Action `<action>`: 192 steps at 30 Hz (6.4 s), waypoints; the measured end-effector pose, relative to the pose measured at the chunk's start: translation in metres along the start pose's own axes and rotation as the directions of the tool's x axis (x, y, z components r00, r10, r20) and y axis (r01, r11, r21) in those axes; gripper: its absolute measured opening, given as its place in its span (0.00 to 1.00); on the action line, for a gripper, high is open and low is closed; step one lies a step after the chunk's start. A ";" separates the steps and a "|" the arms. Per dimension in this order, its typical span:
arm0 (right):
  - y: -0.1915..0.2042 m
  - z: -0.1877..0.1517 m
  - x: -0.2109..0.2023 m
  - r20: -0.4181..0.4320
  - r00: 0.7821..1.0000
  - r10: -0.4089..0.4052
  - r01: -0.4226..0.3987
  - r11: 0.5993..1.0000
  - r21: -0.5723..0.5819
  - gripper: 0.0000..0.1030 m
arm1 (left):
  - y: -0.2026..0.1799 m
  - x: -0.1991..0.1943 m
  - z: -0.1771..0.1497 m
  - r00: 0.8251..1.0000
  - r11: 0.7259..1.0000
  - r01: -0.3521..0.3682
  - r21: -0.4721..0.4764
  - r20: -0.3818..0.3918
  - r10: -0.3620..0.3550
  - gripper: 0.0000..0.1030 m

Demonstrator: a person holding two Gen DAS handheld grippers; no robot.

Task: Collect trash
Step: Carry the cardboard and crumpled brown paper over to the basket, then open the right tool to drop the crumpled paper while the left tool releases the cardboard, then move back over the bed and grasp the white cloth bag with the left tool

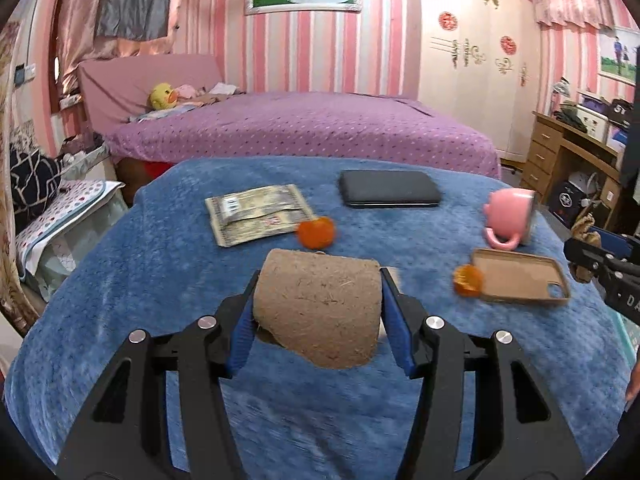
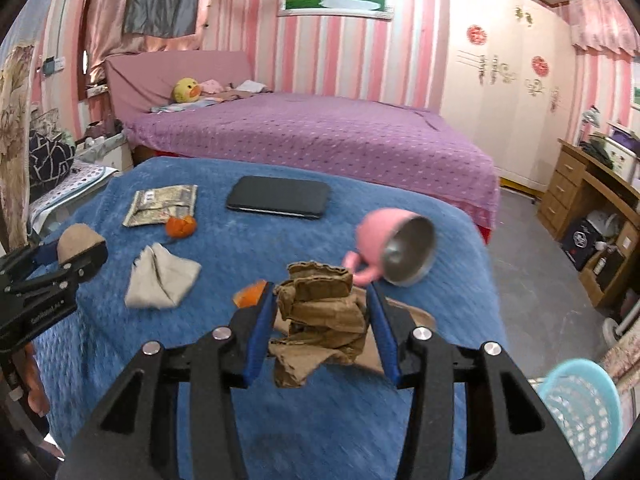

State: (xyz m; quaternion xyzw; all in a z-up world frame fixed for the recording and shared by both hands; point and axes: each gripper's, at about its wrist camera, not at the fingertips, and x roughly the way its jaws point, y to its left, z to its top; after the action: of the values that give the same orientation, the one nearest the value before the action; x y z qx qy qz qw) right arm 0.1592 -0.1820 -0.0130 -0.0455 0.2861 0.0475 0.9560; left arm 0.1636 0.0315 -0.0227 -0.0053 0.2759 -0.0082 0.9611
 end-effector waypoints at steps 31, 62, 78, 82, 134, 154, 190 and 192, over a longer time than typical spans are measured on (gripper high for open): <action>-0.149 -0.079 -0.052 -0.040 0.973 -0.227 0.230 0.965 0.123 0.44 | -0.145 -0.012 -0.038 0.996 0.993 0.088 0.075 -0.035 -0.086 0.53; -0.263 -0.127 -0.092 -0.082 0.928 -0.362 0.371 0.896 0.243 0.44 | -0.235 -0.041 -0.044 0.988 0.974 0.145 0.172 0.020 -0.150 0.53; -0.286 -0.133 -0.106 -0.070 0.918 -0.391 0.395 0.883 0.252 0.44 | -0.292 -0.051 -0.043 0.969 0.950 0.244 0.197 -0.011 -0.246 0.53; -0.297 -0.135 -0.111 -0.060 0.919 -0.390 0.391 0.879 0.274 0.44 | -0.322 -0.048 -0.048 0.952 0.928 0.306 0.212 -0.049 -0.302 0.53; -0.240 -0.101 -0.071 -0.084 0.913 -0.399 0.406 0.869 0.283 0.92 | -0.223 -0.033 -0.015 0.980 0.969 0.199 0.148 -0.013 -0.199 0.95; -0.157 -0.071 -0.034 -0.048 0.955 -0.293 0.296 0.921 0.253 0.93 | -0.102 0.002 -0.010 0.998 0.995 0.061 0.083 -0.022 -0.060 0.95; -0.041 -0.018 0.054 -0.080 0.989 -0.124 0.134 0.983 0.125 0.93 | 0.033 0.061 -0.007 0.986 0.998 -0.059 -0.018 -0.154 0.056 0.94; -0.042 -0.019 0.056 -0.086 0.986 -0.143 0.153 0.981 0.118 0.93 | 0.022 0.069 -0.006 0.983 0.999 -0.046 -0.018 -0.178 0.042 0.94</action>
State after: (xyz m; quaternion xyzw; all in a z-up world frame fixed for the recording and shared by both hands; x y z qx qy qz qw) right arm 0.2004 -0.2222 -0.0570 -0.0090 0.3208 -0.0432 0.9461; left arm 0.2196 0.0526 -0.0646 -0.0090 0.3606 0.0155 0.9325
